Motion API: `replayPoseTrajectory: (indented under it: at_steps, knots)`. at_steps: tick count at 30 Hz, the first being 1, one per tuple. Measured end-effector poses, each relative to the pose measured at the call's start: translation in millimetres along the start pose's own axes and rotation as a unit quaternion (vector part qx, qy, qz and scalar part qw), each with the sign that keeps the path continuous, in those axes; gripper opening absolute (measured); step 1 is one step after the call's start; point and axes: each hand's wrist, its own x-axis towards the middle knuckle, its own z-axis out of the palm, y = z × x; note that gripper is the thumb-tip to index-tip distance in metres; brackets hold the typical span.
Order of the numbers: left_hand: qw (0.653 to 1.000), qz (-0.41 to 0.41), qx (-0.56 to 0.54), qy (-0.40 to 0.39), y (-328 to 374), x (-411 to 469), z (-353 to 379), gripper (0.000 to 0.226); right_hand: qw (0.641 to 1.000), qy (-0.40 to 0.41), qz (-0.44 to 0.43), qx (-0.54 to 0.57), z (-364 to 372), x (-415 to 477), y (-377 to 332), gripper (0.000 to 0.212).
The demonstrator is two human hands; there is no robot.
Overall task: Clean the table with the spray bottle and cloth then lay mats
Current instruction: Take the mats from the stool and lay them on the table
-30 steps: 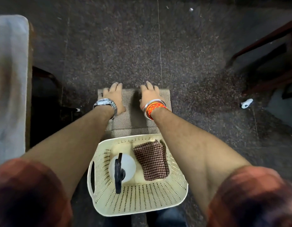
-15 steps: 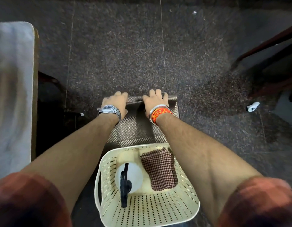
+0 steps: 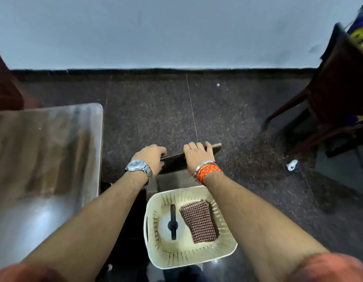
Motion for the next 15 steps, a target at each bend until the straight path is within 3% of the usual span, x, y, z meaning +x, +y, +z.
replayPoseTrajectory:
  at_steps: [4, 7, 15]
  knots:
    - [0.994, -0.006, 0.054, 0.099, 12, -47, -64, 0.021, 0.996, 0.086, -0.006, 0.01, -60, -35, -7, 0.038]
    - [0.986, -0.02, 0.024, 0.162, 17, -80, -97, 0.022, 0.99, 0.138, 0.009, 0.04, -96, -61, -5, 0.027]
    - [0.965, -0.062, -0.058, 0.25, 57, -182, -129, 0.017, 0.979, 0.176, 0.039, 0.096, -161, -147, 1, 0.028]
